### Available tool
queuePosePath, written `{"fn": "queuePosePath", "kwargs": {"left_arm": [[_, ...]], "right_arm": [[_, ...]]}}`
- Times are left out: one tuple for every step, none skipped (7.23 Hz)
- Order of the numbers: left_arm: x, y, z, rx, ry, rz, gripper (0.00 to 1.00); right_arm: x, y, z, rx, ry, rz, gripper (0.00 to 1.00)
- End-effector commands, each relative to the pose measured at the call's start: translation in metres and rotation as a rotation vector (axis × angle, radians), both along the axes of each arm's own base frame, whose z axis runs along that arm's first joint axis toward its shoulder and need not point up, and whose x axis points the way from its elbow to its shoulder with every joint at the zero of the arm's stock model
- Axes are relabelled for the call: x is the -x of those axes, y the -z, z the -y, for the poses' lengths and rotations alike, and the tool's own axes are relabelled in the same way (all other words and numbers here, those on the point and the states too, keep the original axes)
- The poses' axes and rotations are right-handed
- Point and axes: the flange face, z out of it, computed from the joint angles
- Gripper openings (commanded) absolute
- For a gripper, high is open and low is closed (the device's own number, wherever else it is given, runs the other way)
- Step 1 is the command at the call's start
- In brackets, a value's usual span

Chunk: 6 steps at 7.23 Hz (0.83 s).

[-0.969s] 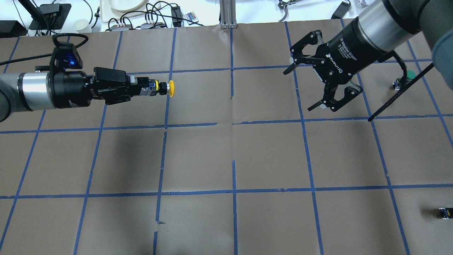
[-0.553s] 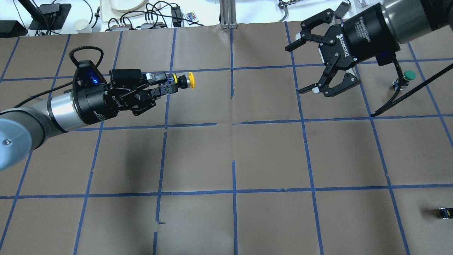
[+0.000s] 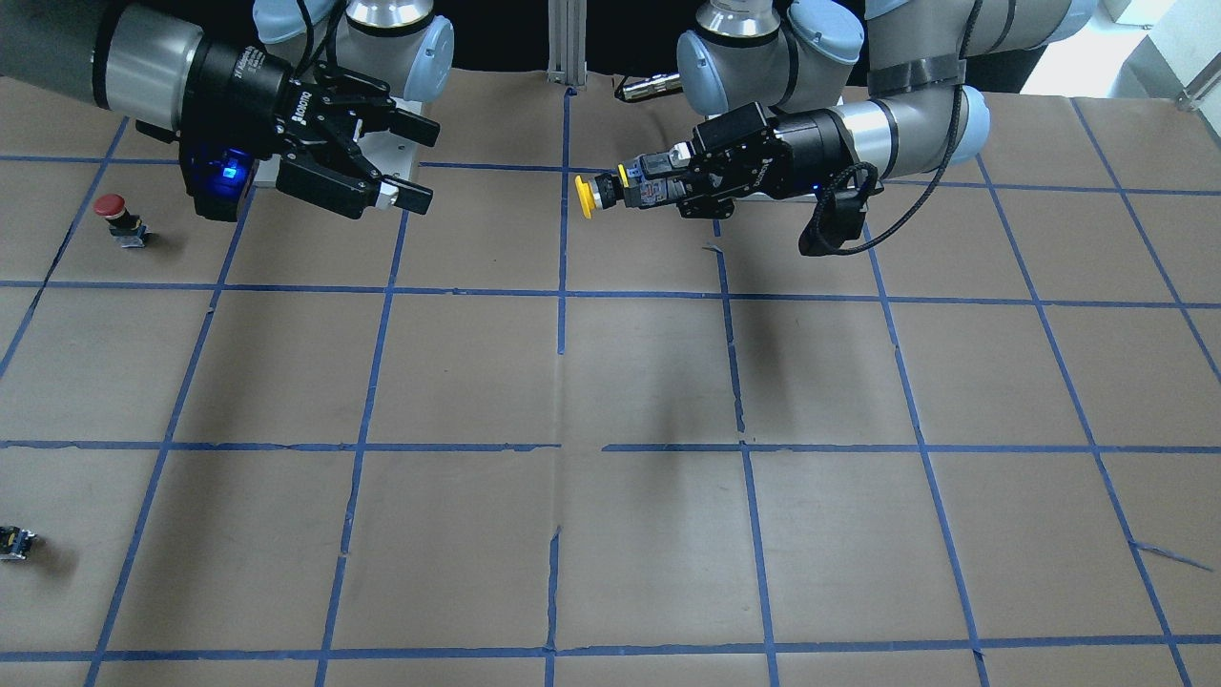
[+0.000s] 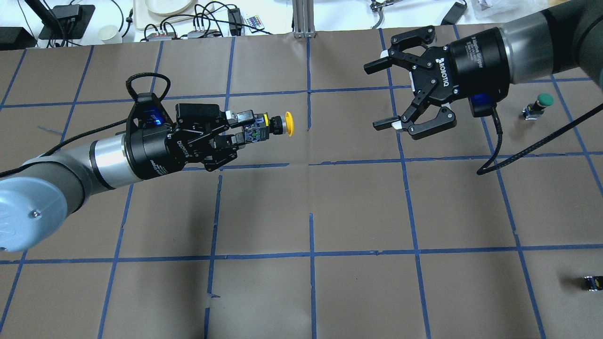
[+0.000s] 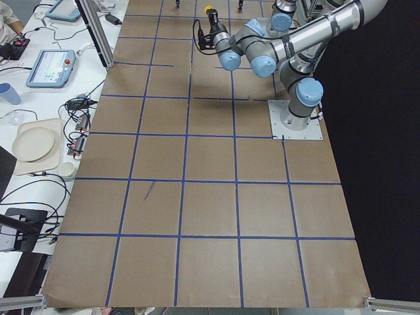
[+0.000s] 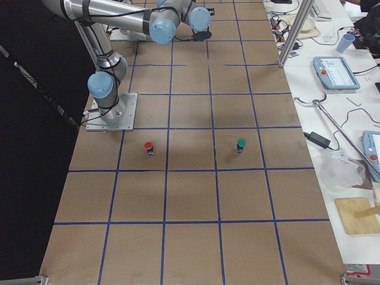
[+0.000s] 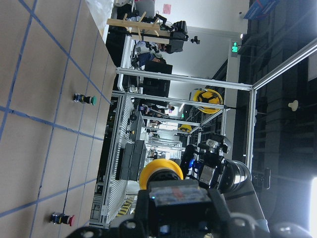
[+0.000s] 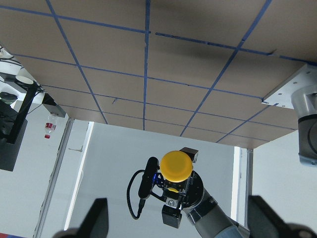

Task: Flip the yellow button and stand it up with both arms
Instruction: 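Lift the button with the left gripper toward the center while the right gripper approaches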

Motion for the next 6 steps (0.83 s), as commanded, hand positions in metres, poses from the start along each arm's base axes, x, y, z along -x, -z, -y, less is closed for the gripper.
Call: {"fn": "queuePosePath", "kwargs": {"left_arm": [[0.006, -0.006, -0.003, 0.010, -0.008, -0.021, 0.06], [0.010, -0.011, -0.007, 0.025, 0.000, -0.019, 0.06], [0.011, -0.012, -0.008, 0.027, 0.002, -0.019, 0.06], [0.013, -0.011, -0.009, 0.016, 0.007, -0.020, 0.06], [0.017, -0.013, -0.011, 0.022, 0.020, -0.017, 0.06], [0.018, -0.014, -0.012, 0.023, 0.021, -0.018, 0.06]], "right_arm": [[-0.013, 0.015, -0.009, -0.012, -0.015, 0.045, 1.00], [-0.018, 0.012, -0.009, -0.015, 0.006, 0.097, 1.00], [-0.036, 0.017, -0.015, -0.051, -0.025, 0.115, 1.00], [-0.048, 0.018, -0.017, -0.067, -0.047, 0.116, 1.00], [-0.049, 0.017, -0.019, -0.091, -0.040, 0.115, 1.00], [-0.052, 0.018, -0.023, -0.113, -0.042, 0.115, 1.00]]}}
